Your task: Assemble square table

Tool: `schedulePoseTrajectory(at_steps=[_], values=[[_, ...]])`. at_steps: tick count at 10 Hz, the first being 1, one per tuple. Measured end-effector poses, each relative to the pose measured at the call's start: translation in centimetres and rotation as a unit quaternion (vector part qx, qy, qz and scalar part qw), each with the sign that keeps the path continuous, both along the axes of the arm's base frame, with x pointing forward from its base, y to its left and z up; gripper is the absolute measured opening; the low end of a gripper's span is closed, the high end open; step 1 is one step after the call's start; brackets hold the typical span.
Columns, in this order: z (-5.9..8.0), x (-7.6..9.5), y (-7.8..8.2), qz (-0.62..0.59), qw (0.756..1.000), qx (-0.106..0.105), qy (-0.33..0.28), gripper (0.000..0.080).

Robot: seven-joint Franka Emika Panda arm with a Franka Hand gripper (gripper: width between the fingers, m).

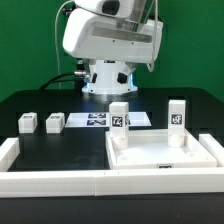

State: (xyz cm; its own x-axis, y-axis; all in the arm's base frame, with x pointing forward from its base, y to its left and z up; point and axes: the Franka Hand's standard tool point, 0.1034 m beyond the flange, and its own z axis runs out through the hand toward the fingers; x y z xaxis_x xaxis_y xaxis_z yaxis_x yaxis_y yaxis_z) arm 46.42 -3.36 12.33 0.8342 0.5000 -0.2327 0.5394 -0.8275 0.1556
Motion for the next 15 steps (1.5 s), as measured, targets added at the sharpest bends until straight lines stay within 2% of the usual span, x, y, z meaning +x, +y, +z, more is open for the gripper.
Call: schedulePoseTrajectory(at_steps=[2,7,9,10,11,13,15], values=[[-0.4,-1.2,-1.3,-0.044,0.999,0.008,0.02,0.0649],[-0.5,-1.6,-4.6,-0.053,0.998,0.007,0.026,0.0649],[-0.9,-3.2,-6.6,-0.148,0.988,0.013,0.042,0.0649],[-1.2,-3.8,-7.4,-0.182,0.981,0.024,0.056,0.0649],[-1.5,-4.6,-8.3,-0.254,0.962,0.05,0.084,0.0649],[-2.2,-4.5,-8.7,-0.25,0.964,0.051,0.069,0.0649],[-2.3,-4.6,-9.0,-0.247,0.965,0.052,0.071,0.0649]])
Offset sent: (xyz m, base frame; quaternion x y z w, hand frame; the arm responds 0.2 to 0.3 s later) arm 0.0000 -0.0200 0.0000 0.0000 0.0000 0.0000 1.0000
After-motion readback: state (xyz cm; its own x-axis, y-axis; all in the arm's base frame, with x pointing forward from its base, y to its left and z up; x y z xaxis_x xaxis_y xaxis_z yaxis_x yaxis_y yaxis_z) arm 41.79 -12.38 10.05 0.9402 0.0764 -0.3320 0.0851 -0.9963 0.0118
